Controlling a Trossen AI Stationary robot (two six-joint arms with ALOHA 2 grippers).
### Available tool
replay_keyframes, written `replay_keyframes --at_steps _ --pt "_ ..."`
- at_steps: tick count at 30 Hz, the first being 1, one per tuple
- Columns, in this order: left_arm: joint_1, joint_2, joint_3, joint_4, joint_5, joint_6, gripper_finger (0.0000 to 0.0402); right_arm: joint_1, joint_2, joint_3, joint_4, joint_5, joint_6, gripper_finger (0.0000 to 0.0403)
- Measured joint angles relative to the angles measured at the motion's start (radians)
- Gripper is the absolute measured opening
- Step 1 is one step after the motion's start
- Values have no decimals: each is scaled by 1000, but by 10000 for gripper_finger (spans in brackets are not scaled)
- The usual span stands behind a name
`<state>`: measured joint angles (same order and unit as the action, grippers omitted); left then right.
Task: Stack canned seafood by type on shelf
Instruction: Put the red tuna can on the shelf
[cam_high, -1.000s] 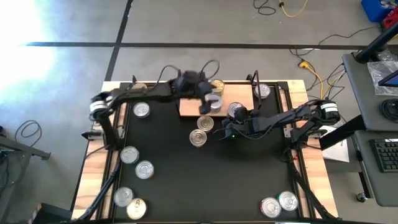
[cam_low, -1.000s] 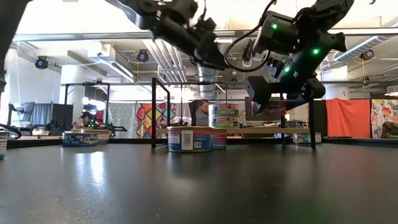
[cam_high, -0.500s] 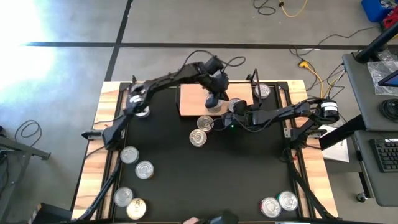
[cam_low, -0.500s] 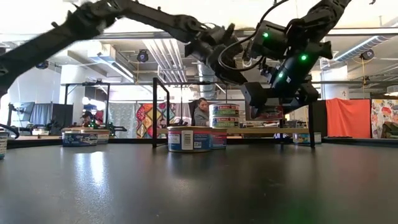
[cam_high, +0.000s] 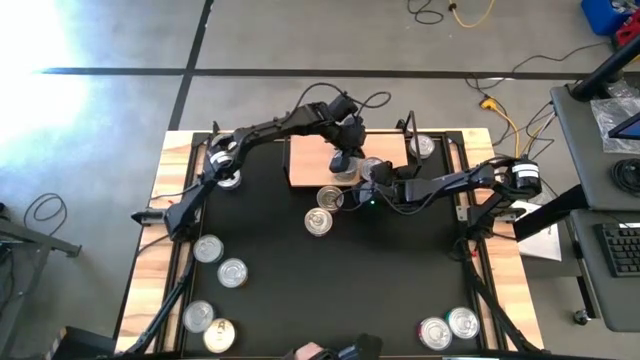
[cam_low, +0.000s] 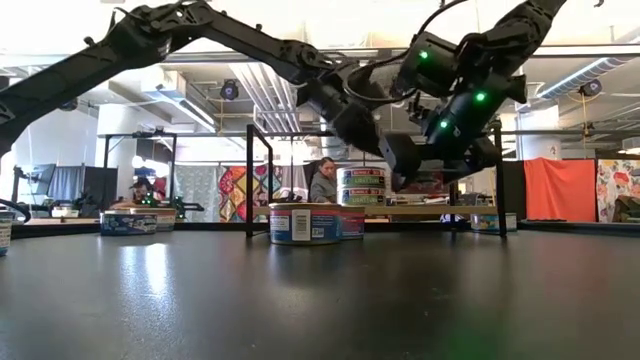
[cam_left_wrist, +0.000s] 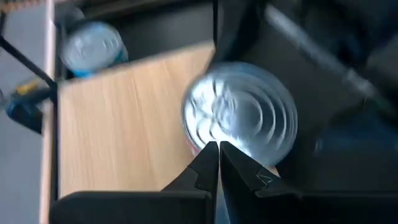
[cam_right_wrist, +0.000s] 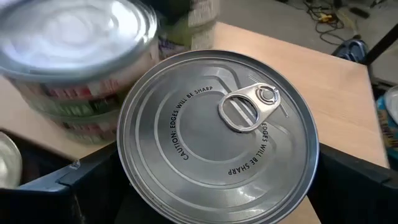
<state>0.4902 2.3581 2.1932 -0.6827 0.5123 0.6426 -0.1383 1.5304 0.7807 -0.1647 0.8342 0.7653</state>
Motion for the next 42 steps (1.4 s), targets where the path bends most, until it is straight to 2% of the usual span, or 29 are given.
replay_keyframes --at_steps 5,12,14,17,24,31,34,37,40,42 --pt "-10 11 4 112 36 -82 0 -6 26 0 16 4 -5 398" --pt "-59 29 1 133 -107 -50 0 -21 57 0 21 4 -20 398" --pt "-61 28 4 129 -107 -55 0 -19 57 0 26 4 -19 398" --pt "-53 28 1 124 -73 -55 0 -19 55 0 23 4 -40 398" --pt "-59 19 -16 88 107 -21 0 -11 43 0 -22 -4 -93 398" --pt "-75 -72 -26 55 103 -49 0 32 14 0 -134 0 -86 398" --pt "-83 -134 -94 84 101 -50 0 43 0 0 -180 -1 -84 398" --pt "-88 -218 -225 184 76 -68 0 41 -8 -1 -209 4 -71 398" --pt "-93 -311 -414 351 -18 -110 0 25 -10 -2 -204 4 -35 398" --pt "-95 -370 -543 480 -132 -140 0 16 -10 -2 -198 2 14 398"
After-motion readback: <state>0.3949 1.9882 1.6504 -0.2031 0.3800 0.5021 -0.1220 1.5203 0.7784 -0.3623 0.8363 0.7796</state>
